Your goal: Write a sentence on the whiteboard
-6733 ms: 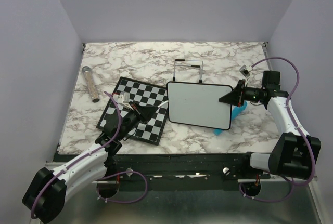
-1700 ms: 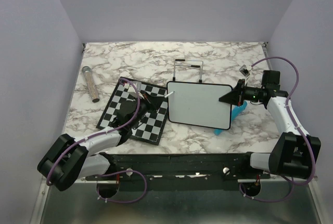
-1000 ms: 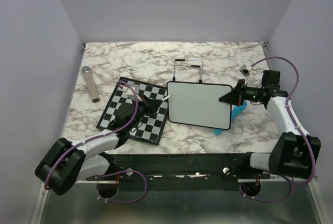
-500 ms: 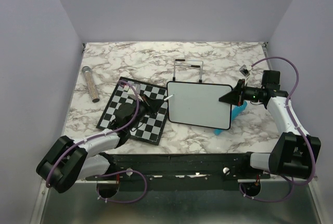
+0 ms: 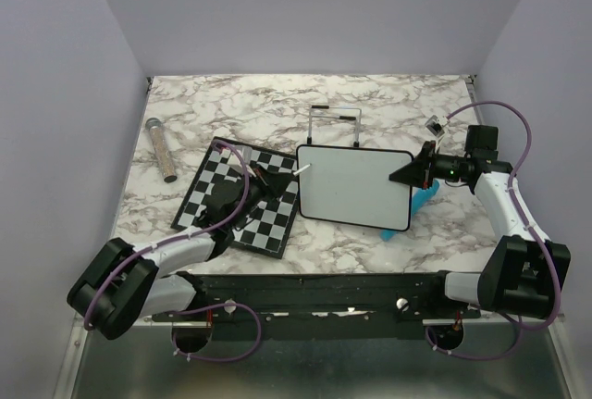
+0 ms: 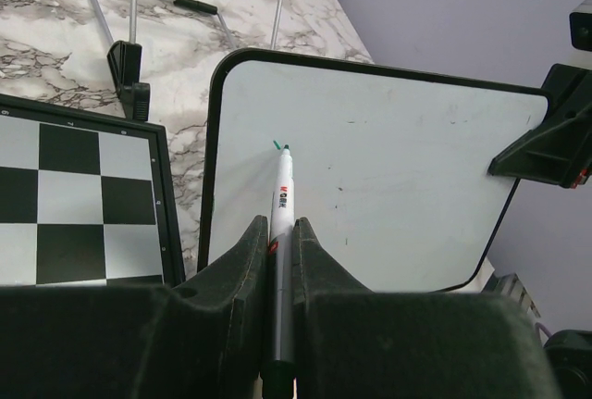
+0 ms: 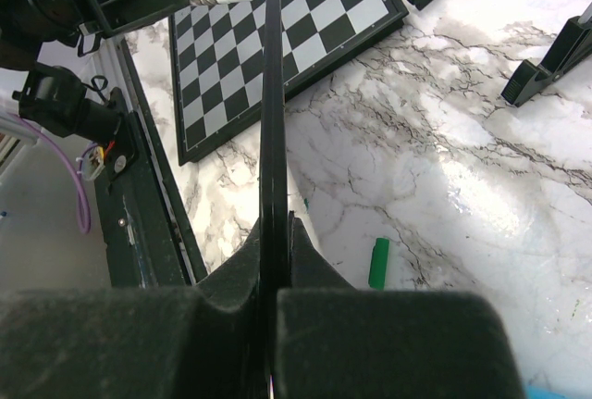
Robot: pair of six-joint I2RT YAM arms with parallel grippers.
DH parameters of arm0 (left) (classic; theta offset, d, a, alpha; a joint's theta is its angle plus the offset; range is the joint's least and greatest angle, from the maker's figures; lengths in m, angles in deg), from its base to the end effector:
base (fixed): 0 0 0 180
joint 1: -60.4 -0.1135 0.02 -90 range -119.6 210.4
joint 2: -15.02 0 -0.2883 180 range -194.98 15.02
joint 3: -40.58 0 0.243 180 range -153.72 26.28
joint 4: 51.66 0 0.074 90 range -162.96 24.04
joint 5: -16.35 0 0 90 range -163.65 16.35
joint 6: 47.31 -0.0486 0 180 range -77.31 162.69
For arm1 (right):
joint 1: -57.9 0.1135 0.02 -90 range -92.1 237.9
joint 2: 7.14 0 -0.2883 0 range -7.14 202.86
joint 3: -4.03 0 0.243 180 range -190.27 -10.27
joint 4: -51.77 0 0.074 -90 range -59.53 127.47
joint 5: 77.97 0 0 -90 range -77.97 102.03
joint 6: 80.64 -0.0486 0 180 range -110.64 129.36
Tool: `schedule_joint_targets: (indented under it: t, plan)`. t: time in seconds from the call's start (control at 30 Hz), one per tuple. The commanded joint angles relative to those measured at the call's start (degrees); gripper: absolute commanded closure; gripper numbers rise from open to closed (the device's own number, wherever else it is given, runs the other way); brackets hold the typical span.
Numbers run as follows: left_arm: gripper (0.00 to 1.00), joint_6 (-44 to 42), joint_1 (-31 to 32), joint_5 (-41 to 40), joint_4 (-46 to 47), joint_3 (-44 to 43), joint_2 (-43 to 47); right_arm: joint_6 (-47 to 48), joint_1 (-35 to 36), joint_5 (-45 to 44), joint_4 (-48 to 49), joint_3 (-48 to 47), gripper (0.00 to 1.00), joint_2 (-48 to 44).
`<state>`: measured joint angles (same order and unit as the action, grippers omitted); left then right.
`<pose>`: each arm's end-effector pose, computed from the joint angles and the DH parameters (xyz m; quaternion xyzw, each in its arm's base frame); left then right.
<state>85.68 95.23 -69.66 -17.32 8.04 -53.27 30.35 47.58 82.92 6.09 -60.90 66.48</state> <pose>0.1893 -0.1359 0.2364 -0.0266 0.7152 -0.4578 0.5274 0.2358 0.0037 0.2803 -0.2488 0.7558 0.4644 0.3890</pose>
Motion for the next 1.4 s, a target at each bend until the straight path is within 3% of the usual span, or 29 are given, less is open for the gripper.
schedule_joint_targets:
  t: [0.0, 0.67, 1.37]
  plan:
    - [1.0, -1.14, -0.38, 1.37, 2.6, -1.8, -0.88, 2.21, 0.22, -3.48, 2.11, -0.34, 0.99, 0.55]
    - [1.0, -1.76, -0.64, -3.55, -1.53, -1.89, -0.88, 2.12, 0.22, -3.48, 2.11, -0.34, 0.99, 0.47]
    - [1.0, -2.11, -1.78, -3.46, -4.52, -0.57, 1.4, 2.12, 0.22, -3.39, 2.11, -0.34, 0.99, 0.47]
